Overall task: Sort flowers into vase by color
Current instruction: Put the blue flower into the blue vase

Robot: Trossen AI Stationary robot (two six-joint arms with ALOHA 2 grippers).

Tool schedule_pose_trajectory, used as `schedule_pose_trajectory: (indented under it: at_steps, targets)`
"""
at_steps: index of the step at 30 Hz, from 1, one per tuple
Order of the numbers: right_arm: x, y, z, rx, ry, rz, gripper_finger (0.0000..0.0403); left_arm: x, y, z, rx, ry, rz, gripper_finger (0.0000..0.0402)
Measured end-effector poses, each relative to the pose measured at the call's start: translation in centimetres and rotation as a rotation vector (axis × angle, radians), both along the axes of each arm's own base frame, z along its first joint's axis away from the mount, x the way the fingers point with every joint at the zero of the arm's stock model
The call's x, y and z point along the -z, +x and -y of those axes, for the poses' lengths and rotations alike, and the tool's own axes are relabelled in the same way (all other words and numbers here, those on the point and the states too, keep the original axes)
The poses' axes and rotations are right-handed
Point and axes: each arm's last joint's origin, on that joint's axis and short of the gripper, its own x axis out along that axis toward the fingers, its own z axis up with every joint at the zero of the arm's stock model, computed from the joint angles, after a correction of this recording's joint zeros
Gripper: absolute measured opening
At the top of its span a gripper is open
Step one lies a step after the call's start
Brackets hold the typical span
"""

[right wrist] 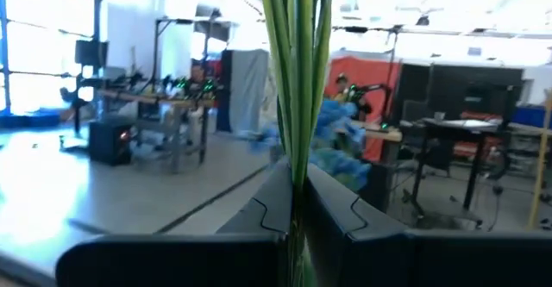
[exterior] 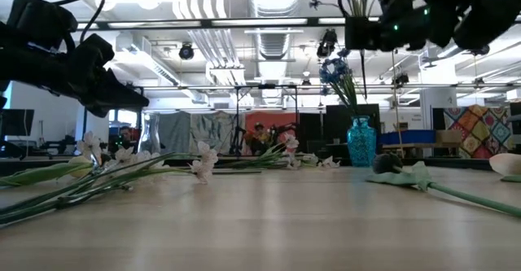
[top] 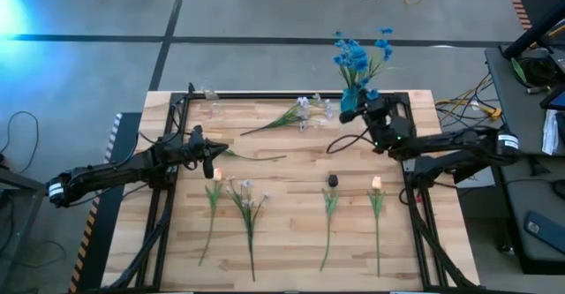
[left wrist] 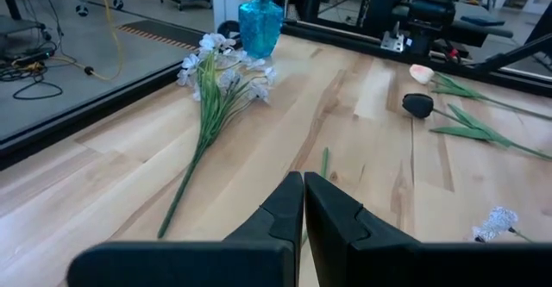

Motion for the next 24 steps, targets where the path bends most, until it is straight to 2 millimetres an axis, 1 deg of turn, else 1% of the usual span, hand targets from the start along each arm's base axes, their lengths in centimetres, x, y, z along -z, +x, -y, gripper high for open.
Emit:
schedule_pose_trajectory:
  at_steps: [3, 7, 14, 18, 24]
  targets:
    - [0.6, -0.9, 1.6, 0.021, -0.015, 0.035, 0.0012, 0.0, 0.0, 0.0, 0.001, 0.0, 0.001, 0.0]
    - [1.1, -1.5, 3.5, 0.01, -0.013, 0.06, 0.0012, 0.0, 0.0, 0.0, 0.0, 0.0, 0.001, 0.0]
    - [1.4, -1.4, 6.0, -0.004, -0.033, 0.037, 0.0012, 0.0, 0.0, 0.0, 0.0, 0.0, 0.0, 0.0]
    - [2.1, -1.3, 7.0, -0.004, -0.03, 0.04, 0.0012, 0.0, 0.0, 0.0, 0.001, -0.001, -0.003, 0.0]
    - [3.0, -1.1, 7.4, 0.008, -0.044, 0.034, 0.0012, 0.0, 0.0, 0.0, 0.0, -0.001, -0.003, 0.0]
